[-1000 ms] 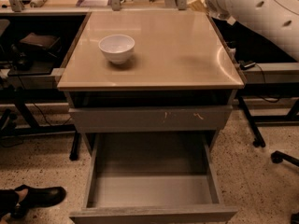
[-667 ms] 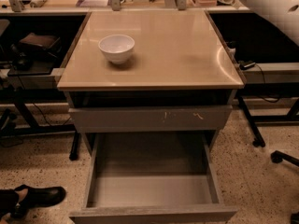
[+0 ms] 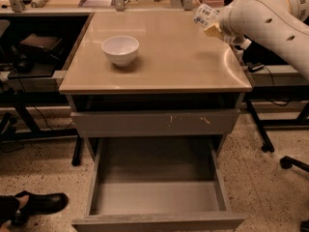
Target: Pick blue plastic bottle from middle drawer and place on counter
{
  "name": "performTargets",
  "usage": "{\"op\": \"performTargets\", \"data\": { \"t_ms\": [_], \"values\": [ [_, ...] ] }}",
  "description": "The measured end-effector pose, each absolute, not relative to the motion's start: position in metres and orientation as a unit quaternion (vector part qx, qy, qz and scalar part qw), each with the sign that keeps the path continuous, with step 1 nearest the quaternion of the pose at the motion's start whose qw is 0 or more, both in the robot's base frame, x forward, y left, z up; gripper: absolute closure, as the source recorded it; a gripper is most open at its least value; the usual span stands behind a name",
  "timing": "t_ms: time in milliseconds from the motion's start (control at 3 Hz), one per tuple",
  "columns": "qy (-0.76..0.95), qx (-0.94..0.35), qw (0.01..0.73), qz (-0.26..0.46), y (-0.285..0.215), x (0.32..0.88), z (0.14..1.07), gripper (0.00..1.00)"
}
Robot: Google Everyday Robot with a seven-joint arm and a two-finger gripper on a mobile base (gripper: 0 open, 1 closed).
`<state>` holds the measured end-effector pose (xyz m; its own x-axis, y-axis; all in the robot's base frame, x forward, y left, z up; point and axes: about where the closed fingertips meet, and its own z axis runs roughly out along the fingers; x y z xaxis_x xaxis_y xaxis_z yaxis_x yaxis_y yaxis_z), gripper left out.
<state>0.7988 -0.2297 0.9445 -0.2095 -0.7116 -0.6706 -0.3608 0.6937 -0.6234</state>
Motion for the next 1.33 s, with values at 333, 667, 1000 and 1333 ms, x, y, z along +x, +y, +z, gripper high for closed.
{"op": "performTargets", "data": {
  "t_ms": [333, 667, 1000, 1333],
  "values": [
    [0.759, -0.353, 0.52, -0.169, -0.23, 0.799, 0.944, 1.0],
    [0.759, -0.361, 0.516, -0.162, -0.221, 0.803, 0.936, 1.0],
    [0.781, -0.383, 0.482, -0.103, -0.195, 0.808, 0.878, 1.0],
    [0.794, -0.406, 0.452, -0.033, -0.161, 0.805, 0.834, 1.0]
  ]
}}
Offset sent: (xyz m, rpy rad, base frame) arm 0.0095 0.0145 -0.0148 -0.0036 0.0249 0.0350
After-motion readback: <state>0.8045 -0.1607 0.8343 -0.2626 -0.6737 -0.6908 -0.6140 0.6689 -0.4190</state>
